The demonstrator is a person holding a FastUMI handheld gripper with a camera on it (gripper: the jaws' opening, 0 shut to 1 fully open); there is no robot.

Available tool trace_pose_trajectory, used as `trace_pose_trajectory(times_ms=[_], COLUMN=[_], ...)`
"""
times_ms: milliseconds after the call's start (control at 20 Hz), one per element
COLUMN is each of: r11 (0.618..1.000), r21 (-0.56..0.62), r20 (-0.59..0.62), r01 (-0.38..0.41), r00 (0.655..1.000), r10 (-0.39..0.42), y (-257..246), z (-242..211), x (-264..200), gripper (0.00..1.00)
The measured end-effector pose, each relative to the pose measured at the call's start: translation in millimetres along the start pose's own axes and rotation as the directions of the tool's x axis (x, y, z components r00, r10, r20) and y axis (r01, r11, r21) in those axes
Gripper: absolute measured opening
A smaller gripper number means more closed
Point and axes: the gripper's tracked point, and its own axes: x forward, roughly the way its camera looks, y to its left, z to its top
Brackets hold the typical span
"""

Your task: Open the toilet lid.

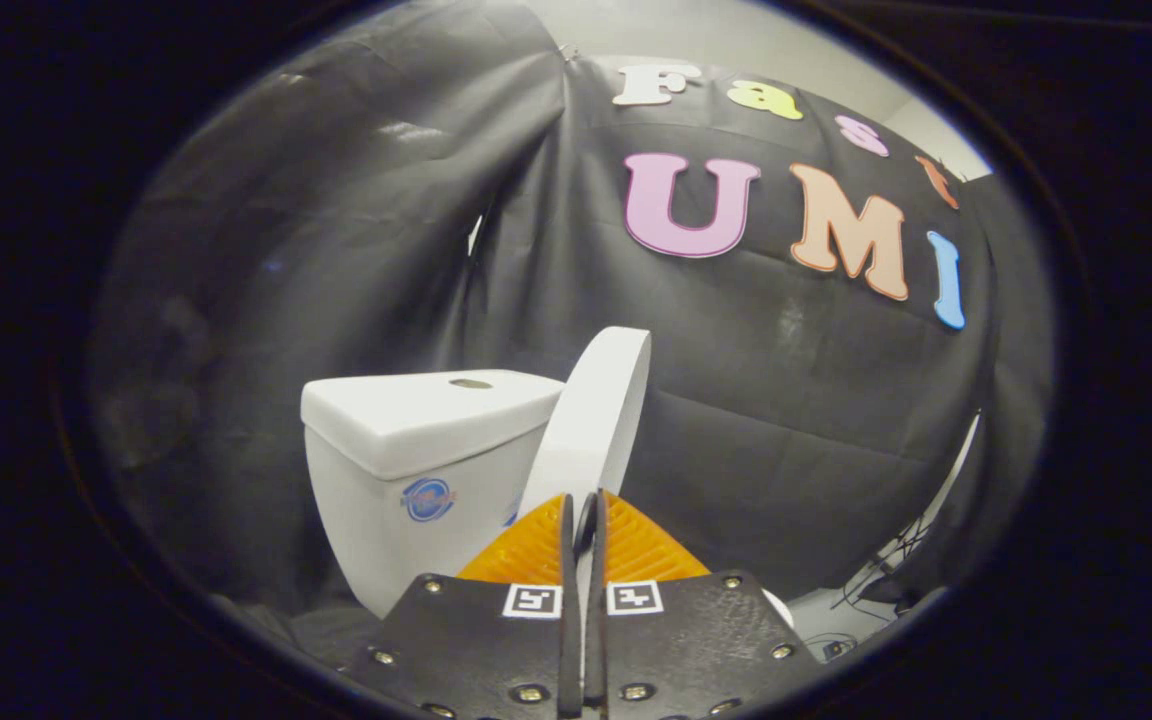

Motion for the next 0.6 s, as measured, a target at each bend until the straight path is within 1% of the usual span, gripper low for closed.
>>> trace_pose_trajectory(times_ms=[200, 400, 600], r11=[0.997, 0.991, 0.985], r21=[0.031, 0.03, 0.068], r20=[0.0, 0.011, 0.026], r01=[-0.063, -0.133, -0.158], r00=[0.998, 0.991, 0.987], r10=[0.063, 0.133, 0.157], y=[22, 44, 45], z=[4, 5, 6], x=[6, 10, 13], gripper=[0.02, 0.03, 0.05])
